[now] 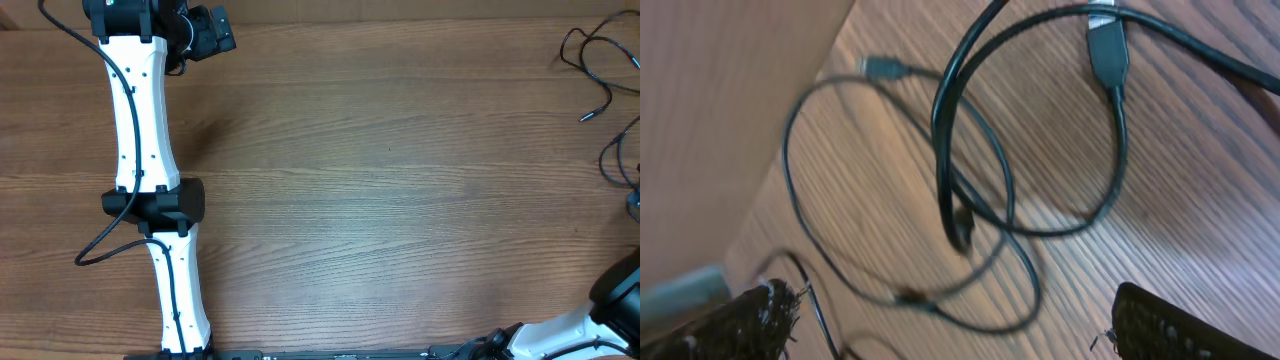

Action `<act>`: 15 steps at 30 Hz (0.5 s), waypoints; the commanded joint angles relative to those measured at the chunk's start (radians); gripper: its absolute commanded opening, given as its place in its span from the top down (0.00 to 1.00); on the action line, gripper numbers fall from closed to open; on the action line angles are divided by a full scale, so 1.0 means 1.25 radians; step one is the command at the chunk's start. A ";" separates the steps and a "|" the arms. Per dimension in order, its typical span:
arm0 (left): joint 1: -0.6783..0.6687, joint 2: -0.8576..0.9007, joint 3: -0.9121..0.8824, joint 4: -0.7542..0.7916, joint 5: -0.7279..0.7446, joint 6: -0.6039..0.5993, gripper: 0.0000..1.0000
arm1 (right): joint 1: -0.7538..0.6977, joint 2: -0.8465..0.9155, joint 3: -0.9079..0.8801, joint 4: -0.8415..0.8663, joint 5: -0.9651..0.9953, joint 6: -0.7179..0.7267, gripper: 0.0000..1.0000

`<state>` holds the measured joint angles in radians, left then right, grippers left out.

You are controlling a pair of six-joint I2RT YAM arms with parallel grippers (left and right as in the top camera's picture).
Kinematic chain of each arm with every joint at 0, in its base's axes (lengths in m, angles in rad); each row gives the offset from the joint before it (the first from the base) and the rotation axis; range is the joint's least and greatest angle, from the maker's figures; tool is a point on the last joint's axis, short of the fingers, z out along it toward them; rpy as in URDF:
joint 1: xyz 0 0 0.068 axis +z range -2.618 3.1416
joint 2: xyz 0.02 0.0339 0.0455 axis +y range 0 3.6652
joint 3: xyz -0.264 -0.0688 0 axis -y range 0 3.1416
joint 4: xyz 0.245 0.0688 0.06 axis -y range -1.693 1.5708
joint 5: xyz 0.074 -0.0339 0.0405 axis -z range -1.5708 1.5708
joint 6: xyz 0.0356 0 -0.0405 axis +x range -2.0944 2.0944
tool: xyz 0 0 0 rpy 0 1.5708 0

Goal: Untangle cables

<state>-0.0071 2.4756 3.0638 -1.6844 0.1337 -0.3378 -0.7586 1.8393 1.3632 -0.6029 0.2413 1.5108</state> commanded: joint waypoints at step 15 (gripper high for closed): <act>-0.005 -0.028 0.017 -0.002 -0.009 -0.005 0.00 | 0.000 0.151 0.009 0.117 0.058 0.024 0.00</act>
<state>-0.0071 2.4756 3.0638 -1.6844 0.1337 -0.3378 -0.7586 2.0178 1.3632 -0.4770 0.2939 1.5745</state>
